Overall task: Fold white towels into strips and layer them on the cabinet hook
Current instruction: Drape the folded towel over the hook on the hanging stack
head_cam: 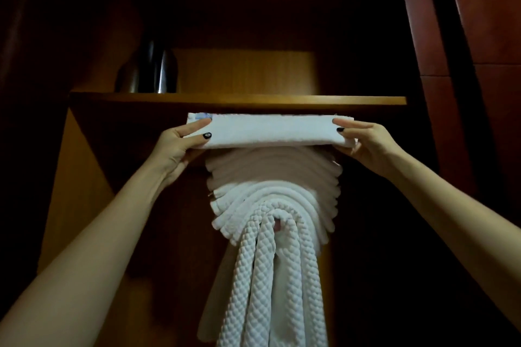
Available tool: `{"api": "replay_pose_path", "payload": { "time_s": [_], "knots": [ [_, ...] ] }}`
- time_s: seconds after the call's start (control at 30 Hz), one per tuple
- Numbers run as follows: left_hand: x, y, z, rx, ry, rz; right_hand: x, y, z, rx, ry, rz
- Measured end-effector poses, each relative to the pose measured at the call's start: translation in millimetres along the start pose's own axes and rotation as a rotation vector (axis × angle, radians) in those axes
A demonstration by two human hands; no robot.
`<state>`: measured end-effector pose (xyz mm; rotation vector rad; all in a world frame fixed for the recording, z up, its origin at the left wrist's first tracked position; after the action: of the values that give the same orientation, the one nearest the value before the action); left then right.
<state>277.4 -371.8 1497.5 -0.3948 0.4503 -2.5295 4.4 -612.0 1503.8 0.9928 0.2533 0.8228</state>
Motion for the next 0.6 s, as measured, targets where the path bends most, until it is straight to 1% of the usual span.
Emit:
{"api": "replay_pose_path", "payload": {
  "time_s": [0.13, 0.2, 0.33, 0.47, 0.53, 0.6],
  "knots": [
    [2.8, 31.9, 16.7, 0.003, -0.023, 0.001, -7.3, -1.1, 30.2, -0.025, -0.026, -0.003],
    [4.4, 45.5, 22.3, -0.019, -0.031, -0.001, -9.9, -6.5, 41.2, -0.012, -0.010, 0.010],
    [-0.4, 52.4, 34.1, -0.071, -0.105, 0.039, -10.9, -18.4, 61.9, 0.054, 0.052, 0.160],
    [6.2, 56.6, 30.3, -0.133, -0.039, -0.019, -2.8, -31.4, 73.3, 0.149, 0.169, 0.310],
    [2.4, 59.1, 25.2, -0.141, -0.035, -0.031, -6.5, -42.0, 74.7, 0.217, 0.183, 0.267],
    [-6.3, 59.5, 19.3, -0.127, -0.048, 0.076, -13.9, -53.7, 72.8, 0.279, 0.183, 0.187]
  ]
}}
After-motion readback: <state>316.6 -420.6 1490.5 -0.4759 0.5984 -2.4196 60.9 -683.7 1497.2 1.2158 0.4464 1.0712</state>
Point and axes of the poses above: each hand's wrist, its own z-axis towards the middle knuckle, its own x-axis out of the palm, y = z × x, the point moved 8 cm from there along z, towards the middle knuckle, and after that the axes turned 15 degrees about x, right-handed, at the moved point
